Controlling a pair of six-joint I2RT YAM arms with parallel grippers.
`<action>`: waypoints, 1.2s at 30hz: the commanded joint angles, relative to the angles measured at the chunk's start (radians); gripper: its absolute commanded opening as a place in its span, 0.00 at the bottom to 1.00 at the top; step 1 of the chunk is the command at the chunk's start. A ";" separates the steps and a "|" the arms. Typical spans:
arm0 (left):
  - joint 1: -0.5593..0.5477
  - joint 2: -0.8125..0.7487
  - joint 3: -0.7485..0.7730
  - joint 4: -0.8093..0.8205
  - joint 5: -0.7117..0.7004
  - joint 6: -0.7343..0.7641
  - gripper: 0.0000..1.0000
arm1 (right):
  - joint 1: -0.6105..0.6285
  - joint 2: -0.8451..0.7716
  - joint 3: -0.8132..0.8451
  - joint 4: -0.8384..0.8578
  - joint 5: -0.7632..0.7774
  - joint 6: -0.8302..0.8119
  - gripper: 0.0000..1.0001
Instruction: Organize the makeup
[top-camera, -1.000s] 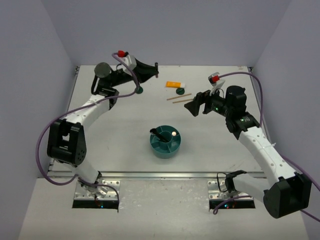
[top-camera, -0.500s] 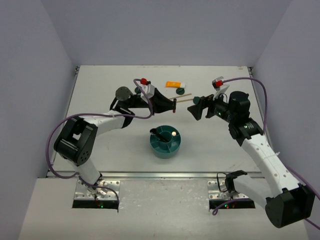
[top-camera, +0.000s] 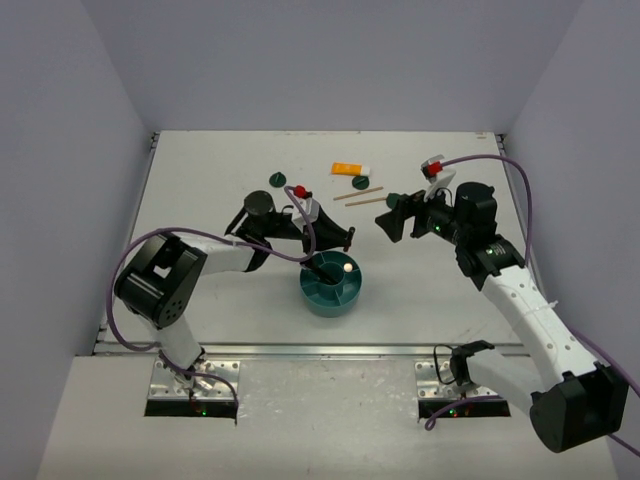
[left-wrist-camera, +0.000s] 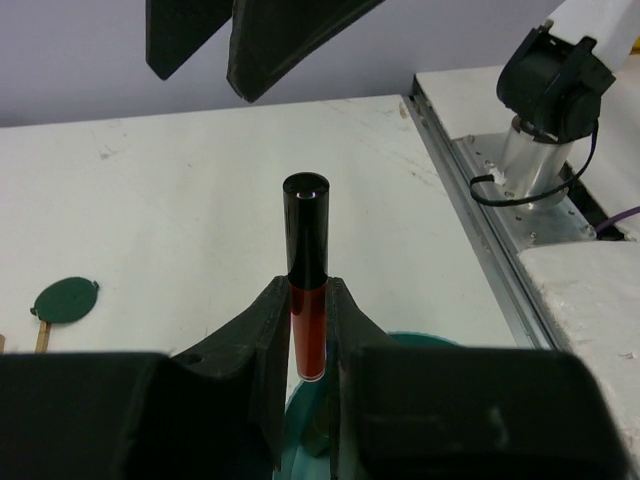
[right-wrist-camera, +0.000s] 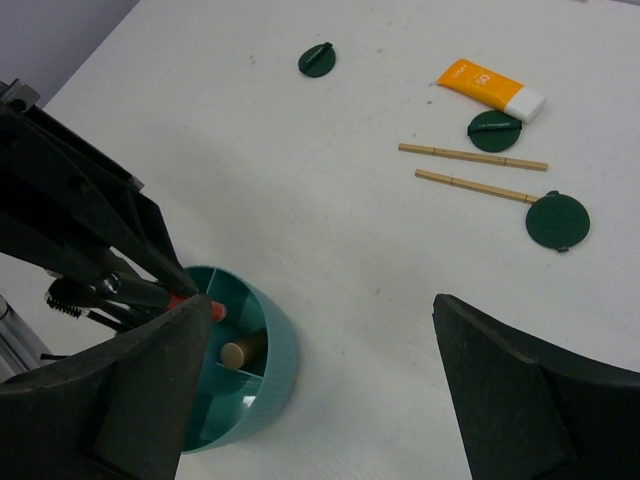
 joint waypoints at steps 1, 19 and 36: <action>-0.010 0.027 0.024 -0.079 0.025 0.139 0.00 | -0.003 0.006 0.018 0.009 0.010 -0.020 0.91; -0.012 0.044 0.055 -0.361 0.047 0.357 0.50 | -0.005 0.010 0.021 0.001 0.011 -0.030 0.92; 0.044 0.044 0.383 -0.343 -0.066 0.041 0.68 | -0.049 0.199 0.193 -0.051 0.046 0.026 0.91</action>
